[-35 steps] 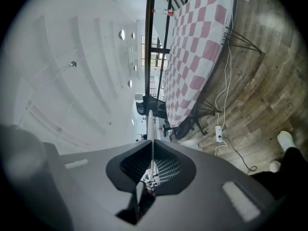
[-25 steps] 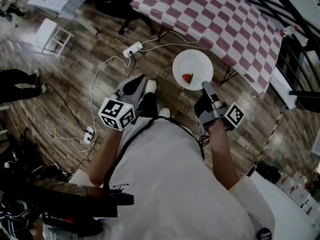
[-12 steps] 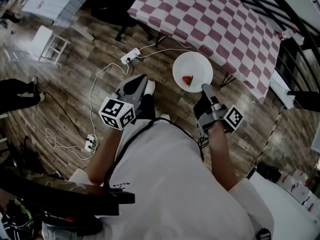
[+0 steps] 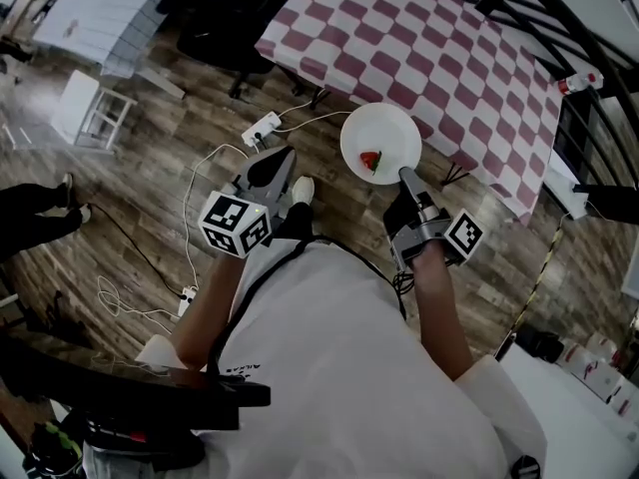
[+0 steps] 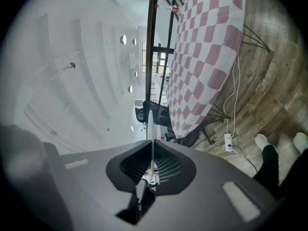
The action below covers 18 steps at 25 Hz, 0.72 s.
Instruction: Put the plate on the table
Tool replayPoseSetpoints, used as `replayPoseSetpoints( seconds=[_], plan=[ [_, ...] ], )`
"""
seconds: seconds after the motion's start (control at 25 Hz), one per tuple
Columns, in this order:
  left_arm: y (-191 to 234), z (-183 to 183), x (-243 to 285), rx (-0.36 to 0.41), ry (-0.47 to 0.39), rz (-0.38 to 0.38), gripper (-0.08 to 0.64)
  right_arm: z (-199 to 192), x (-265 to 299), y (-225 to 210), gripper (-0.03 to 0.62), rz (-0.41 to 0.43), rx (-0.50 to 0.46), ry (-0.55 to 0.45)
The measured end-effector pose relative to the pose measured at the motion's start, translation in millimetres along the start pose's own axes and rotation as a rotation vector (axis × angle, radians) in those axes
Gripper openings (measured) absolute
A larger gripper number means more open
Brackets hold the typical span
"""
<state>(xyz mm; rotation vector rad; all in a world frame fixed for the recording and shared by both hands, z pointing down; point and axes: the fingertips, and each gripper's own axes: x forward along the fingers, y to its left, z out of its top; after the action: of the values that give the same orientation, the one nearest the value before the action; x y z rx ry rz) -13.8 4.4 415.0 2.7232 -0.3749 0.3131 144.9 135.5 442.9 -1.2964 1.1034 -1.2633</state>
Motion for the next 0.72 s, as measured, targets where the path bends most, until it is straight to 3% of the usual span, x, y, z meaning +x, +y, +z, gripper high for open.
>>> replayPoseSetpoints(
  seconds=[0.72],
  plan=[
    [96, 48, 64, 0.026, 0.046, -0.154, 0.003, 9, 97, 17, 0.020, 0.009, 0.010, -0.155]
  ],
)
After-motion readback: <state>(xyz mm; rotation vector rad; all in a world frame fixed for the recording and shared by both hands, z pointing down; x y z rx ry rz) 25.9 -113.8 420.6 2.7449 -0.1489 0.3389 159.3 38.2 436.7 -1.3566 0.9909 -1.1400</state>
